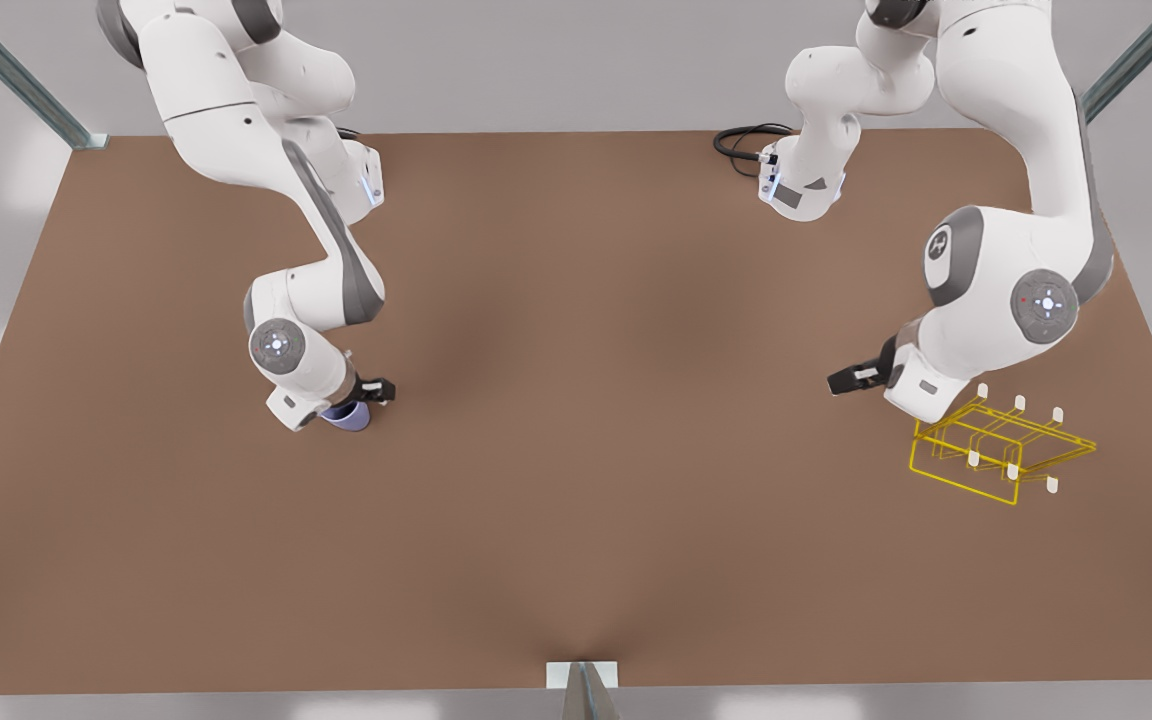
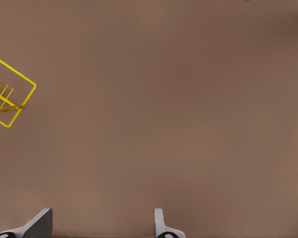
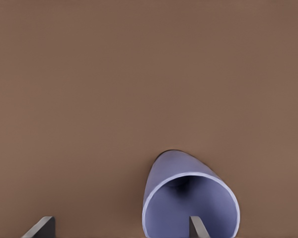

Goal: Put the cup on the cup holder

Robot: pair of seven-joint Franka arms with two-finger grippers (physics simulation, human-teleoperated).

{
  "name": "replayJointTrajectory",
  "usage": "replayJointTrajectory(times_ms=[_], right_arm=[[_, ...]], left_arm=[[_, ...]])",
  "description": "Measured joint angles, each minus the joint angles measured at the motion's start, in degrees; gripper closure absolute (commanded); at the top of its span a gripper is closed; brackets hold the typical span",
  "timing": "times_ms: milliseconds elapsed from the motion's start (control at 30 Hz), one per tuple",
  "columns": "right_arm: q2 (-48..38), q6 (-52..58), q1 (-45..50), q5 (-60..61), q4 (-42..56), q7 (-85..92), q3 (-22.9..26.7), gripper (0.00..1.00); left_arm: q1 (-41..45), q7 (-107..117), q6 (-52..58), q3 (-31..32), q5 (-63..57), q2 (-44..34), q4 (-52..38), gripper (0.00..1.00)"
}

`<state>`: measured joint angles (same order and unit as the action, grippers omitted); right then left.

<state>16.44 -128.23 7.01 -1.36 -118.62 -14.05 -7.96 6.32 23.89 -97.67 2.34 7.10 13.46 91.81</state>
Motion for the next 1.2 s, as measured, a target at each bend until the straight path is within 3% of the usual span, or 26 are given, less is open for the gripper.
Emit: replayJointTrajectory(times_ms=[333,367,400,467,567,633,700,1000,1200], right_arm=[[2.0,-7.4,-0.1,-1.2,-4.7,-1.9,0.1,0.00],[2.1,-7.8,-0.1,-1.2,-4.9,-2.0,0.1,0.09],[2.1,-8.1,-0.2,-1.2,-5.0,-2.1,0.1,0.32],[2.2,-8.7,-0.2,-1.1,-5.1,-2.3,0.1,0.51],[2.4,-9.2,-0.3,-0.7,-5.2,-2.1,0.0,0.69],[2.4,-9.3,-0.3,-0.8,-5.4,-2.2,0.3,0.70],[2.3,-9.4,-0.3,-1.0,-5.6,-2.4,0.7,0.79],[-1.0,-6.6,0.3,-0.7,-1.8,-3.1,-0.5,0.79],[6.0,-5.9,0.7,14.4,7.1,-2.5,-13.1,0.79]], left_arm=[[0.6,20.4,-1.8,0.4,1.8,2.8,-2.0,0.00],[0.6,21.9,-1.9,0.4,1.9,2.8,-2.0,0.00],[0.6,23.4,-2.1,0.4,1.9,3.0,-2.0,0.00],[0.6,26.1,-2.3,0.3,2.0,3.4,-2.0,0.00],[0.7,29.7,-2.6,0.3,2.0,3.7,-2.0,0.00],[0.7,31.8,-2.7,0.3,2.0,3.7,-2.0,0.00],[0.7,33.6,-2.7,0.3,2.0,3.7,-2.0,0.00],[0.7,39.9,-2.8,0.4,2.0,3.6,-2.0,0.00],[0.7,42.6,-2.8,0.3,1.7,3.6,-2.0,0.00]])
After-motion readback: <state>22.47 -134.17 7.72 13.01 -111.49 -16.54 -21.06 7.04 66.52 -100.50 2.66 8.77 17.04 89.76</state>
